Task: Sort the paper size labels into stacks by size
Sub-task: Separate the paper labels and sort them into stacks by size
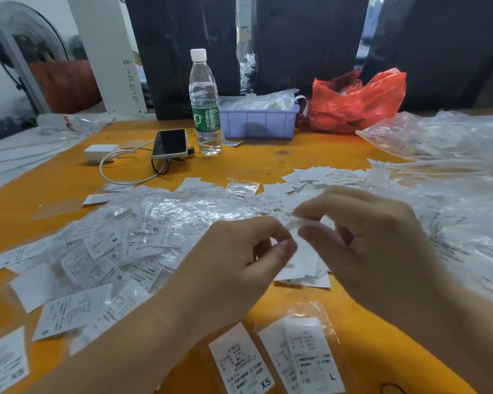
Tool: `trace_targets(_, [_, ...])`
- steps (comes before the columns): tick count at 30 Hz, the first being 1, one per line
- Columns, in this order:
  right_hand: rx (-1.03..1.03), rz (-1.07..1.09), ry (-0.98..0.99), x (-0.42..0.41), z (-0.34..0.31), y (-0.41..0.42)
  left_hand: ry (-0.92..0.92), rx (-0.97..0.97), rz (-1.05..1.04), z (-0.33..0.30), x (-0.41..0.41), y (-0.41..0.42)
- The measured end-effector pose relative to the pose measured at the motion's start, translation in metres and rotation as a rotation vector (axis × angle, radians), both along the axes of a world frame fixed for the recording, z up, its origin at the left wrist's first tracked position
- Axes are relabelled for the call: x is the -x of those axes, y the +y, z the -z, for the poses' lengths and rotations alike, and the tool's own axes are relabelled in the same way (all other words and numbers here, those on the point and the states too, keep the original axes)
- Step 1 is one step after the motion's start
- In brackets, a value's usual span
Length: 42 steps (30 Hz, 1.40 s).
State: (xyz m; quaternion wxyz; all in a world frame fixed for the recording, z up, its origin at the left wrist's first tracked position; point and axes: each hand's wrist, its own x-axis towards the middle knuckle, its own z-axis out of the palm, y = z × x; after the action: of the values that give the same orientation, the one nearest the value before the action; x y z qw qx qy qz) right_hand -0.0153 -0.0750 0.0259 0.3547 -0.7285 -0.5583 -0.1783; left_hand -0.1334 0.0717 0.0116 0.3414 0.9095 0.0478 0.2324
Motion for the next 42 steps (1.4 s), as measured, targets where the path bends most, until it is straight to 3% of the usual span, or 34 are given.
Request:
trace_targets(3, [-0.063, -0.105, -0.057, 0.009, 0.005, 0.003, 0.016, 0.240, 0.120, -0.002, -0.001, -0.002])
trace_targets(7, [-0.044, -0.225, -0.017, 0.013, 0.011, 0.005, 0.017, 0.424, 0.202, 0.000, -0.004, -0.001])
trace_targets(13, [-0.025, -0.240, 0.010, 0.010, 0.012, 0.004, -0.024, 0.477, 0.172, -0.003, -0.005, 0.005])
trace_targets(18, [-0.044, -0.240, 0.182, 0.022, 0.015, 0.008, -0.055, 0.488, 0.078, -0.001, -0.003, 0.002])
trace_targets(25, [0.152, -0.090, 0.071, 0.023, -0.018, -0.012, -0.127, 0.146, -0.085, -0.017, -0.001, -0.003])
trace_targets(30, [0.218, 0.172, 0.001, 0.001, -0.038, -0.048, 0.014, -0.142, -0.110, -0.033, 0.000, -0.007])
trace_targets(34, [0.203, 0.410, 0.001, -0.015, -0.035, -0.081, 0.031, -0.301, -0.055, -0.046, -0.022, -0.029])
trace_targets(38, [0.455, 0.644, 0.050, -0.025, -0.025, -0.102, 0.036, -0.376, 0.062, -0.049, -0.052, -0.066])
trace_targets(42, [0.576, 0.682, 0.188, -0.032, -0.018, -0.117, 0.003, -0.434, 0.189, -0.040, -0.079, -0.100])
